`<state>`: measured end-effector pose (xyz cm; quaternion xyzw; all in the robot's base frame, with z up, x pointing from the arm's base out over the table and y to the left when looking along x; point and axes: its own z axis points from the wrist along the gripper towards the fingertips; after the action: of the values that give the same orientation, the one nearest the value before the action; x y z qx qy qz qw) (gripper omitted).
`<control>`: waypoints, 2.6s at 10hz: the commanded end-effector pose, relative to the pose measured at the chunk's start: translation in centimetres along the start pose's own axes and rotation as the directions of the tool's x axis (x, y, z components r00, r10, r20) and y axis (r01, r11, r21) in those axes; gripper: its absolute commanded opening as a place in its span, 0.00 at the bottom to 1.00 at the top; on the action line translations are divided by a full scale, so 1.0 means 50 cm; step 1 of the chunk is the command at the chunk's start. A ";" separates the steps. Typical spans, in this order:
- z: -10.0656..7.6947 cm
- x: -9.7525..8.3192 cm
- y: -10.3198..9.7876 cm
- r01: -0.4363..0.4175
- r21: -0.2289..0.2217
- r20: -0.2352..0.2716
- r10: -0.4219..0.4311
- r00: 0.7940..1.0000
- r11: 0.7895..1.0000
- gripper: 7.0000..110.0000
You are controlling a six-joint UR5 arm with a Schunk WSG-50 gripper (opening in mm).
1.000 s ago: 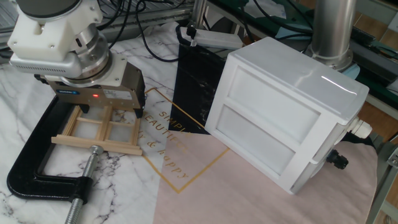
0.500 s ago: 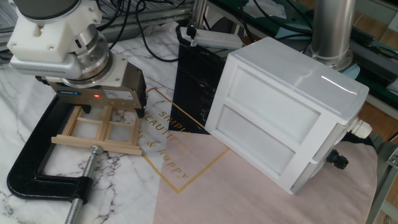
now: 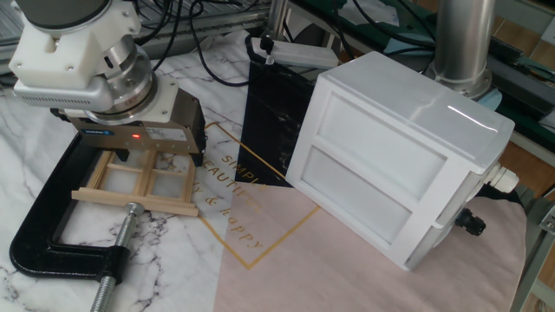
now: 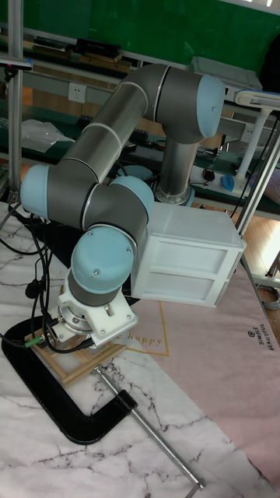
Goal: Open a sliding window
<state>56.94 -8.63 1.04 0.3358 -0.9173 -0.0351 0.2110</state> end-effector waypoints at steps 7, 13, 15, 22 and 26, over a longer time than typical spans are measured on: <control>0.000 -0.008 0.007 0.001 -0.015 0.003 -0.001 1.000 1.000 0.36; 0.003 -0.007 0.002 0.003 -0.010 -0.008 -0.003 1.000 1.000 0.36; 0.004 -0.012 0.002 0.006 -0.013 -0.003 -0.006 1.000 1.000 0.36; 0.004 -0.023 -0.028 -0.012 0.043 0.021 0.011 1.000 0.999 0.36; -0.010 -0.013 -0.024 0.011 0.028 0.020 -0.012 1.000 1.000 0.57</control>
<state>58.16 -9.21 0.57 0.3412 -0.9179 -0.0193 0.2018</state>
